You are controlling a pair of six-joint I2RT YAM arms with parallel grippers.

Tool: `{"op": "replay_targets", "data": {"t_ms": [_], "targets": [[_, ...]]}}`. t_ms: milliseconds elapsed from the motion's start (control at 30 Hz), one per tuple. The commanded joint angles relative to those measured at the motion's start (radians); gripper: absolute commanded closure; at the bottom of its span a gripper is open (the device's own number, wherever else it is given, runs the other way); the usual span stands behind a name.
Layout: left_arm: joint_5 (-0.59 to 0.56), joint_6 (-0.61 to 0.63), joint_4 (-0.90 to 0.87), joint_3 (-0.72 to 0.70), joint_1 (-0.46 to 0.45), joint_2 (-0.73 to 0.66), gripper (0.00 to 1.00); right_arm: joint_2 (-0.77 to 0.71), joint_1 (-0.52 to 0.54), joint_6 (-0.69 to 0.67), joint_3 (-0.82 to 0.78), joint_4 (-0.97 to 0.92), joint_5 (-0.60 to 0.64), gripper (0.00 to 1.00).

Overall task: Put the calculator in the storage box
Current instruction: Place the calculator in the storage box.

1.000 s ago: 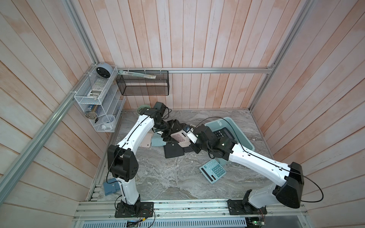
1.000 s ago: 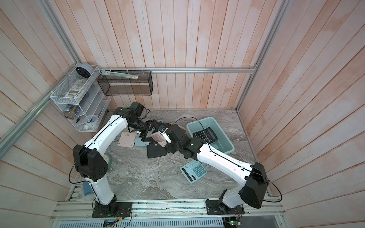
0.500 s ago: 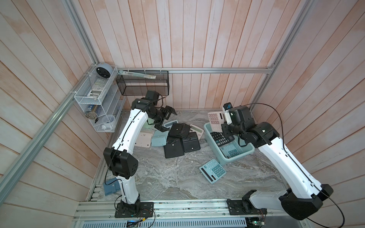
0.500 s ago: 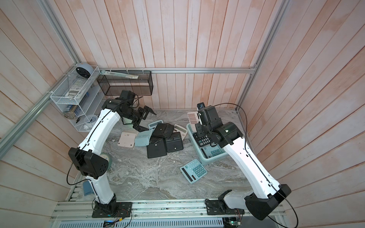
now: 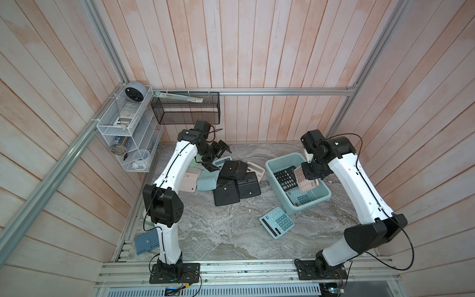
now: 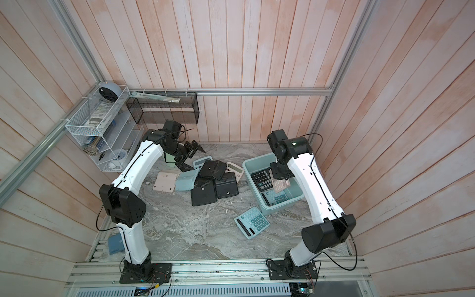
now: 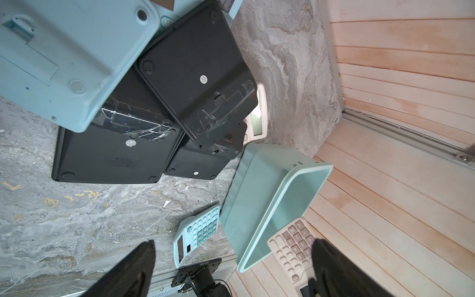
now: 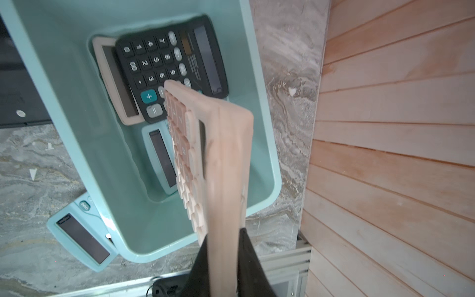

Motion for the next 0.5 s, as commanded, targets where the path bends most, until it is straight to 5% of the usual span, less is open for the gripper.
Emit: {"op": "replay_targets", "data": {"t_ms": [0,200,467], "targets": [[0.001,0.059,-0.009,-0.006,0.009,0.025,0.0,0.048,-0.008,-0.002,0.043,-0.117,-0.066,1.0],[-0.004,0.087,-0.02,-0.029,0.024,0.036,0.0,0.188,-0.008,-0.064,0.019,-0.183,-0.196,1.0],[-0.011,0.108,-0.031,-0.047,0.029,0.03,0.0,0.18,-0.014,-0.042,-0.077,-0.137,-0.263,1.0]]}}
